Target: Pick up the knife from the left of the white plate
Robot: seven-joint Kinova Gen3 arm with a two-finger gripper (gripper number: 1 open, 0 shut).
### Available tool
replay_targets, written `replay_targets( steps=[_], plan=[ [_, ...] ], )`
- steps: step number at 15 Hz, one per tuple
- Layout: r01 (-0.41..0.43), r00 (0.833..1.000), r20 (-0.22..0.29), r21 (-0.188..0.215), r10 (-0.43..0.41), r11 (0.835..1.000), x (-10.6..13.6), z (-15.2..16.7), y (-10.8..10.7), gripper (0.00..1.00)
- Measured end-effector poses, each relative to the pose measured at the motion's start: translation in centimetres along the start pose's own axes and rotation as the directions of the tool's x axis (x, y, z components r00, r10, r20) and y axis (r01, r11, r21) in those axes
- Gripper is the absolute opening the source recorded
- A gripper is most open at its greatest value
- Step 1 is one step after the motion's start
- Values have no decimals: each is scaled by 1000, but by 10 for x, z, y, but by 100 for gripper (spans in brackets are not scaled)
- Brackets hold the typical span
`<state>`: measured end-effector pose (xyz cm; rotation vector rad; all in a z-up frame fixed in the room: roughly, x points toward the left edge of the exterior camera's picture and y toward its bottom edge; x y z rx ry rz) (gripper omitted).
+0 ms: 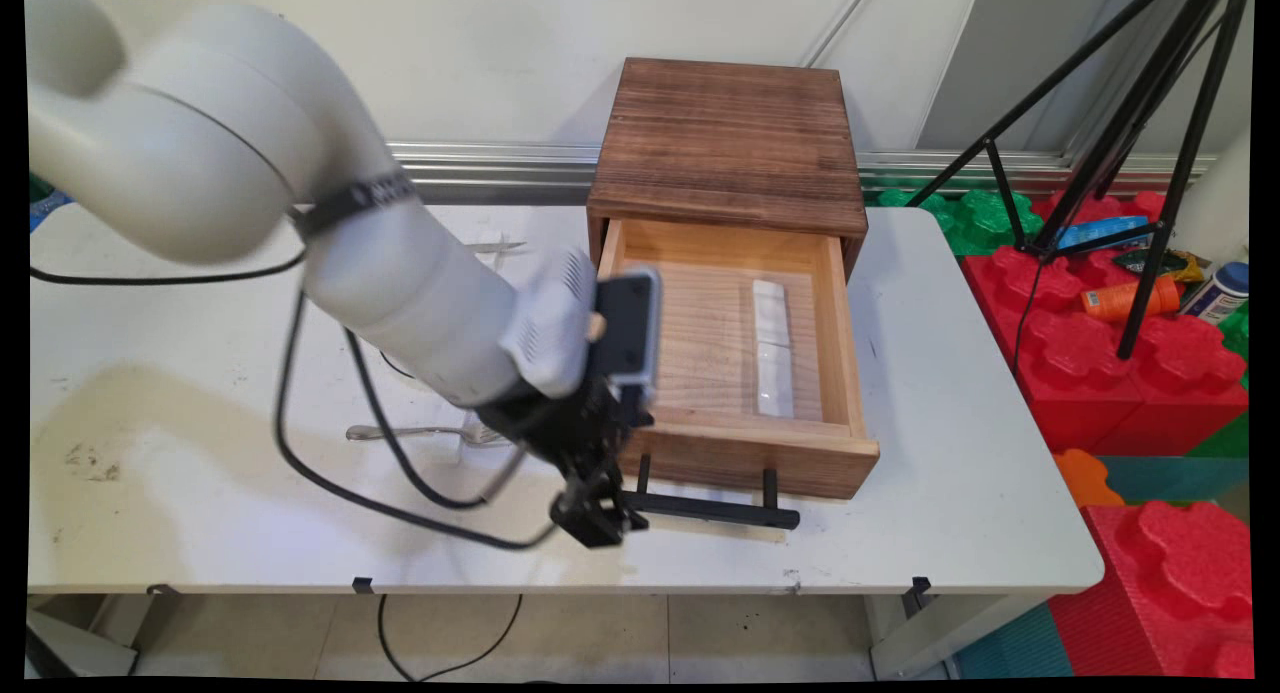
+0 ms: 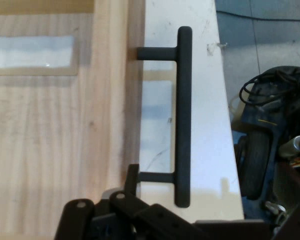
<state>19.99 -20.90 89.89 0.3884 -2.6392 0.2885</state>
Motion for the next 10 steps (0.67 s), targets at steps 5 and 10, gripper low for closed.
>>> replay_targets(
  steps=[5,10],
  plan=[
    [8,996,-88,16,-6,1000,-24,-55,-26,100],
    [20,985,-174,20,-17,1000,-46,-97,-49,100]
  ],
)
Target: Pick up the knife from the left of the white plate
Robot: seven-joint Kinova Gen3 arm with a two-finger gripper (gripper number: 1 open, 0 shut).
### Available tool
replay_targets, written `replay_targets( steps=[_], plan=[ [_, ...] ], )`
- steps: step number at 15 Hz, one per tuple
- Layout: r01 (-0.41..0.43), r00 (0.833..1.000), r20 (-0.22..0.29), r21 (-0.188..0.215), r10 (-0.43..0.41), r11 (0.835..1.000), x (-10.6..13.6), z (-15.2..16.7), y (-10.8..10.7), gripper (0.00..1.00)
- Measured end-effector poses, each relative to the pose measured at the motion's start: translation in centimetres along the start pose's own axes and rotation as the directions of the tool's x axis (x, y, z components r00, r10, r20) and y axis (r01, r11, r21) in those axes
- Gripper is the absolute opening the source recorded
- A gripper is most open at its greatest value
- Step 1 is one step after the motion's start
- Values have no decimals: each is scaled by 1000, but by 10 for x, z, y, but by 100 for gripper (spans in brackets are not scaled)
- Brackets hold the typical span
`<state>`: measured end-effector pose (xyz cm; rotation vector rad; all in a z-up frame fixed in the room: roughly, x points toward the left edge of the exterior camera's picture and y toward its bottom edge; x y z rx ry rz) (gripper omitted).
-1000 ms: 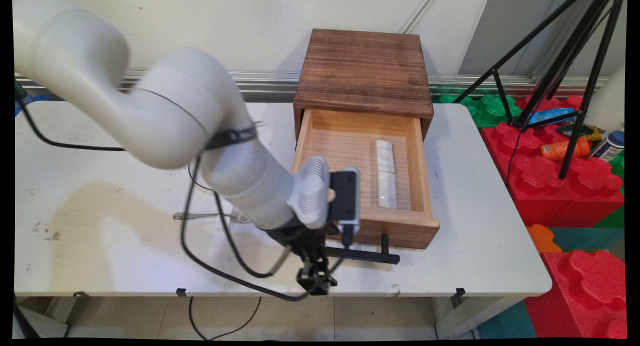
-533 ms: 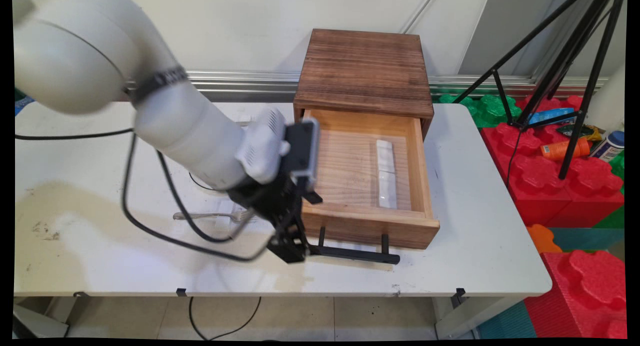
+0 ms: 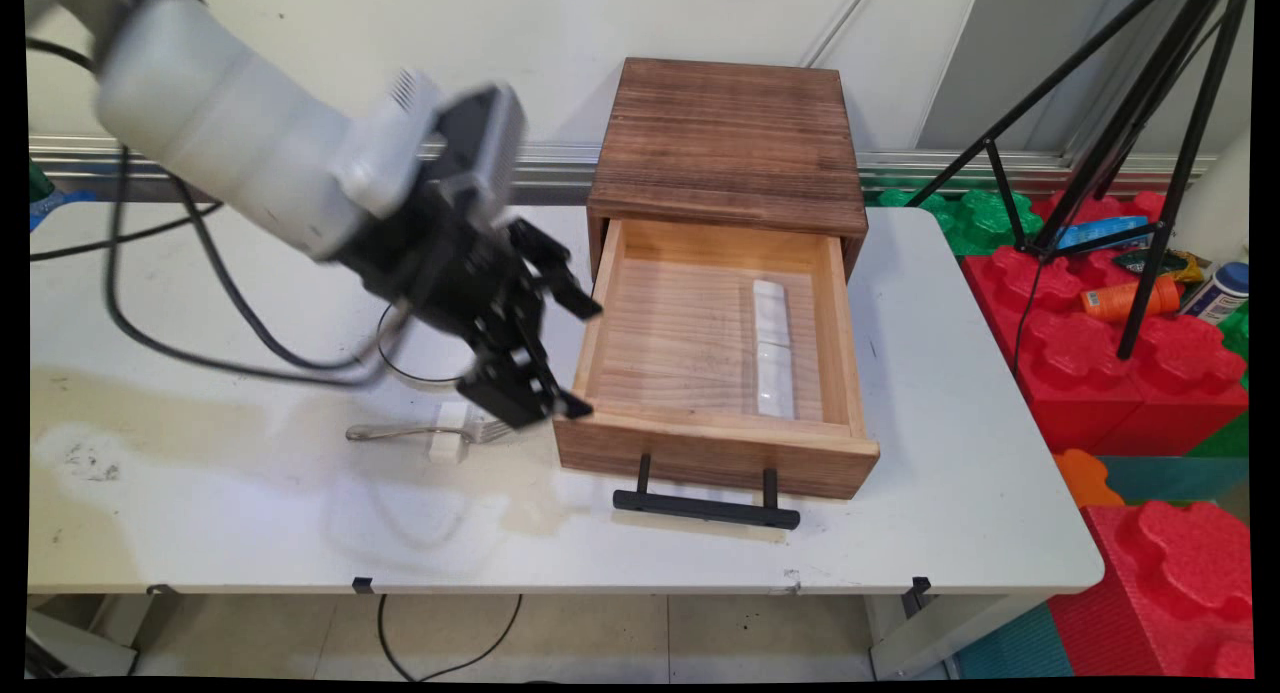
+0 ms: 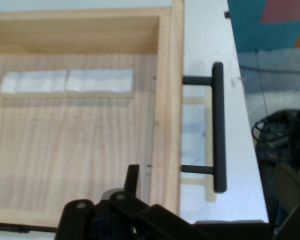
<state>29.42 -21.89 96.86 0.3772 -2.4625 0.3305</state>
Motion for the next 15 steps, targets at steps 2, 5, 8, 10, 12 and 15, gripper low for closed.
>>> replay_targets(
  steps=[2,5,8,10,12,15],
  plan=[
    [8,1000,-30,5,-8,1000,-7,-17,-10,100],
    [29,998,-62,18,-28,999,-19,-42,-23,100],
    [71,994,-83,36,-67,997,-33,-65,-35,100],
    [98,991,-96,49,-93,994,-40,-76,-43,100],
    [120,988,-107,60,-114,991,-45,-83,-49,100],
    [144,984,-118,73,-135,987,-50,-90,-55,100]
  ],
)
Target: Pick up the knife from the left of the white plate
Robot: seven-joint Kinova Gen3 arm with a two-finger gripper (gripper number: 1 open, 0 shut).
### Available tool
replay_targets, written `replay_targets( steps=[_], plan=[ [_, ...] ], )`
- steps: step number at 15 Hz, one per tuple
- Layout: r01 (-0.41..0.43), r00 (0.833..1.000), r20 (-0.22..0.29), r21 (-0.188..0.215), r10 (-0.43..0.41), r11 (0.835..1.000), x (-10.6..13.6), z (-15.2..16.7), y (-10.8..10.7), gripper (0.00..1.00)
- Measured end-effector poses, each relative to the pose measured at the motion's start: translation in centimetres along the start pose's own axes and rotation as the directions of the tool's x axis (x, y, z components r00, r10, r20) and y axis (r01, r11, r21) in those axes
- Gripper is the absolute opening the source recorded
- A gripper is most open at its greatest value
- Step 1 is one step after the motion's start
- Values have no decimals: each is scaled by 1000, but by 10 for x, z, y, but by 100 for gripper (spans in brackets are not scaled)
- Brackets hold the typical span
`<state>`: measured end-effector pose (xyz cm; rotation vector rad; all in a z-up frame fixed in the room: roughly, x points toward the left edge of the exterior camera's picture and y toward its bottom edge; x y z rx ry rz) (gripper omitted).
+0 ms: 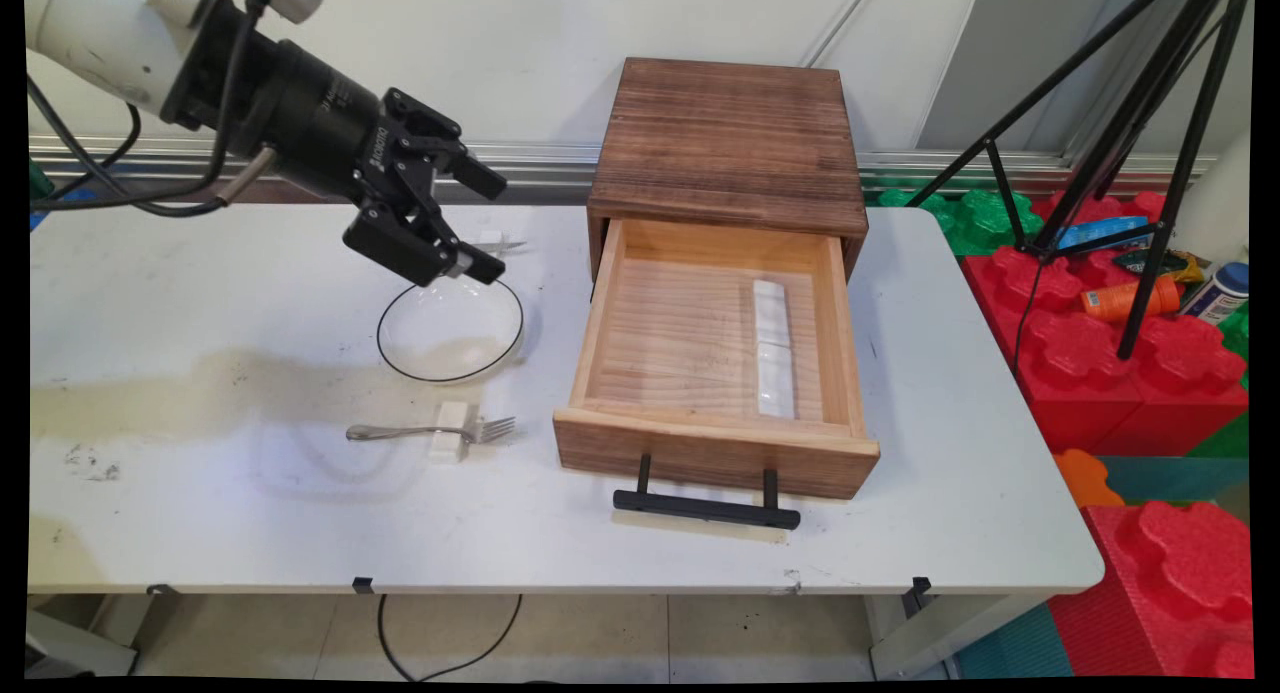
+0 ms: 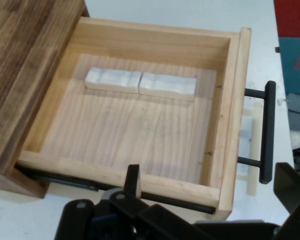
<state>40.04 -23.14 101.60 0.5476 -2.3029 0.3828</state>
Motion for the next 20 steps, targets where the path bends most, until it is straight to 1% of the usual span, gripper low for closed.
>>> replay_targets(
  steps=[5,11,14,16,18,20],
  plan=[
    [32,999,-3,27,-32,999,-5,-6,-6,100],
    [73,997,11,83,-75,994,-10,-6,-13,100],
    [104,994,31,124,-109,987,-9,-4,-19,100],
    [133,988,59,162,-145,978,-8,-2,-25,100],
    [149,983,82,191,-166,970,-8,0,-31,100],
    [165,975,110,228,-193,960,-7,3,-43,100]
  ],
)
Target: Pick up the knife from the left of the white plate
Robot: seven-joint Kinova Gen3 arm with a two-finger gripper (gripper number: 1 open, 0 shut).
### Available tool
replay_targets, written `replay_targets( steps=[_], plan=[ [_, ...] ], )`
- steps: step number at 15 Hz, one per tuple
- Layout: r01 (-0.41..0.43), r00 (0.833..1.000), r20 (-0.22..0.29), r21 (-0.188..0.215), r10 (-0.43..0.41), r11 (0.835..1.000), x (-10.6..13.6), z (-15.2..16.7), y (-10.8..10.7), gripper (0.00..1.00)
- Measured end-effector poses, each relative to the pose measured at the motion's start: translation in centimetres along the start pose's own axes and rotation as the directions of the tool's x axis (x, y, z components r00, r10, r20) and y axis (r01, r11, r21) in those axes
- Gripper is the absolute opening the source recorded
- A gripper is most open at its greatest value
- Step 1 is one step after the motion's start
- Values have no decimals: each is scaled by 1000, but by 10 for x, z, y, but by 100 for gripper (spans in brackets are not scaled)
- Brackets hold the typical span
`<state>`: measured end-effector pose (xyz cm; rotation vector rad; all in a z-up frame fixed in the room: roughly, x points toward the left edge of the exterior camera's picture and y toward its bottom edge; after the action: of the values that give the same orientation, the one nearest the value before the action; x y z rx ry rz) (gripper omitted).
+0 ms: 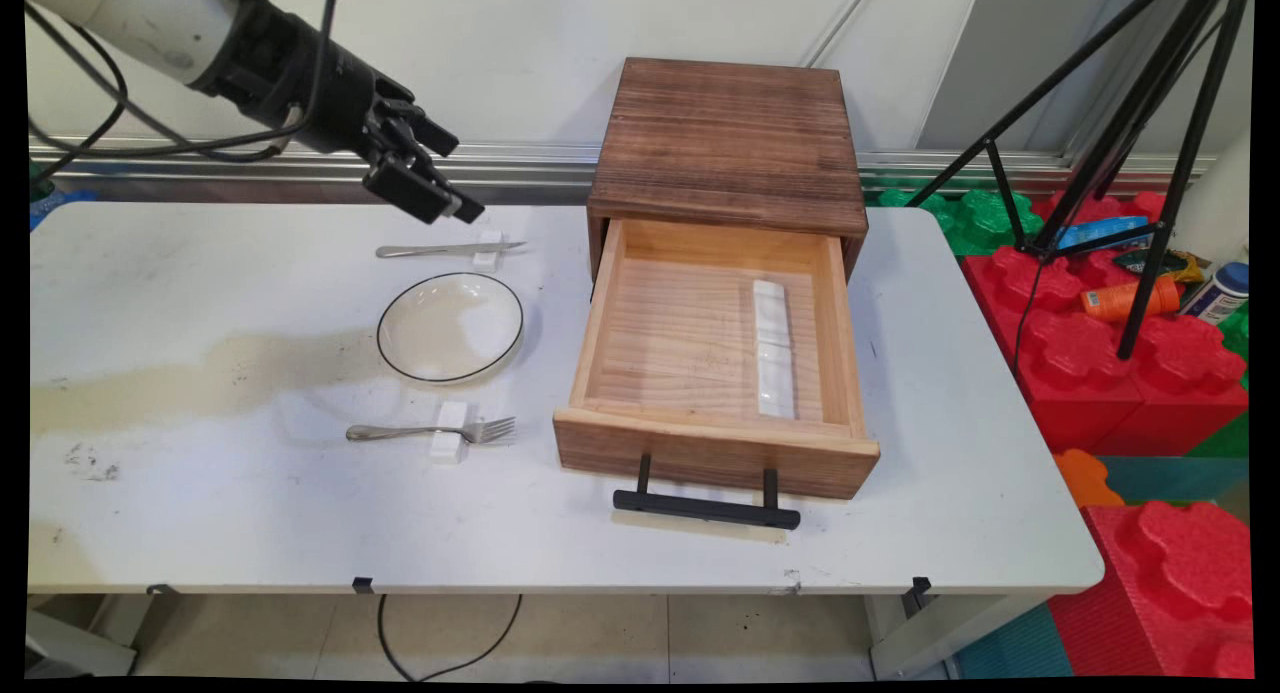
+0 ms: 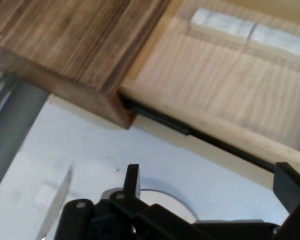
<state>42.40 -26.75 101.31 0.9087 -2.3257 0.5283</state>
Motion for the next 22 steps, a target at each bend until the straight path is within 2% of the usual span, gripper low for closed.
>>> replay_targets(
  steps=[6,9,17,22],
  plan=[
    [52,994,88,100,-61,994,4,26,-42,100],
    [58,988,136,133,-76,989,4,47,-67,100],
    [-9,970,240,154,-29,988,2,101,-118,100],
    [-87,945,323,117,45,989,-2,140,-146,100]
  ],
)
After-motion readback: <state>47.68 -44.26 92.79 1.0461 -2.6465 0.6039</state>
